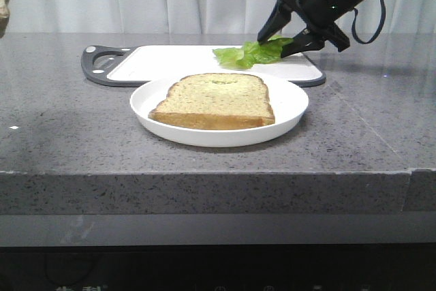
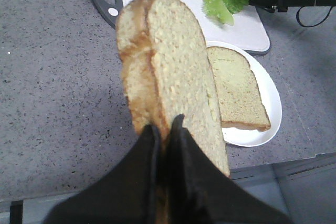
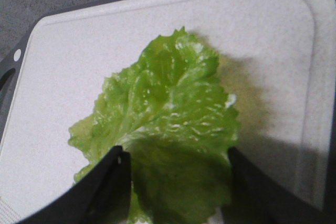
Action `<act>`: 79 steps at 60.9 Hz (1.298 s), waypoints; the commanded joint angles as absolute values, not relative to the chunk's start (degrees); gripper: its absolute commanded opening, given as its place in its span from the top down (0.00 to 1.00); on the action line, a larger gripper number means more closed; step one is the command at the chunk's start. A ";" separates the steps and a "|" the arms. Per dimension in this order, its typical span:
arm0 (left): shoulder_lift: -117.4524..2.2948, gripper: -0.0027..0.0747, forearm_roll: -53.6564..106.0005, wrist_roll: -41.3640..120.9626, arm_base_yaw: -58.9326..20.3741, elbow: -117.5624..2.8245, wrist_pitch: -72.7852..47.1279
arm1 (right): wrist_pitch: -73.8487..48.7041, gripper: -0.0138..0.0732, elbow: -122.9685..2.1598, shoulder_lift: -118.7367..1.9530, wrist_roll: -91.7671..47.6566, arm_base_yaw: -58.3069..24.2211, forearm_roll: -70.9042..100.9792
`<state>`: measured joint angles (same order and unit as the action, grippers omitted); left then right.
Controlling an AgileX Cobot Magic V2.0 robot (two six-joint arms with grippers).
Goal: Left arm grabs bread, right arm adds lettuce
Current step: 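Reach the right gripper to the lettuce leaf and grasp it, then carry the lettuce with the right gripper and lay it on the bread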
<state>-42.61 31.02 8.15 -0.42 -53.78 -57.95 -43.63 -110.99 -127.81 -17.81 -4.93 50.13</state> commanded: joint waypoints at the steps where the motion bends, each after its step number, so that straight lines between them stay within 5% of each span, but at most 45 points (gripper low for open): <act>1: -42.44 0.99 33.16 8.39 -0.22 -55.15 -54.75 | -43.59 0.60 -112.85 -124.36 -18.85 -4.92 53.07; 13: -42.44 0.99 33.16 8.39 -0.22 -55.15 -54.75 | -43.45 0.79 -112.85 -123.76 -19.40 -4.92 53.26; 34: -42.44 0.99 33.16 8.39 -0.22 -55.15 -54.75 | -45.13 0.97 -111.20 -114.43 -22.21 -4.62 53.21; 57: -42.44 0.99 33.16 8.39 -0.22 -55.15 -54.75 | -41.45 0.97 -85.14 -90.71 -35.26 -4.68 61.11; 79: -42.44 0.99 33.16 8.39 -0.22 -55.15 -54.75 | -54.53 0.97 -66.00 -76.79 -50.53 -5.11 79.96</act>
<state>-42.61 31.02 8.27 -0.42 -53.78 -57.95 -51.08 -67.21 -79.82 -47.51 -4.93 73.09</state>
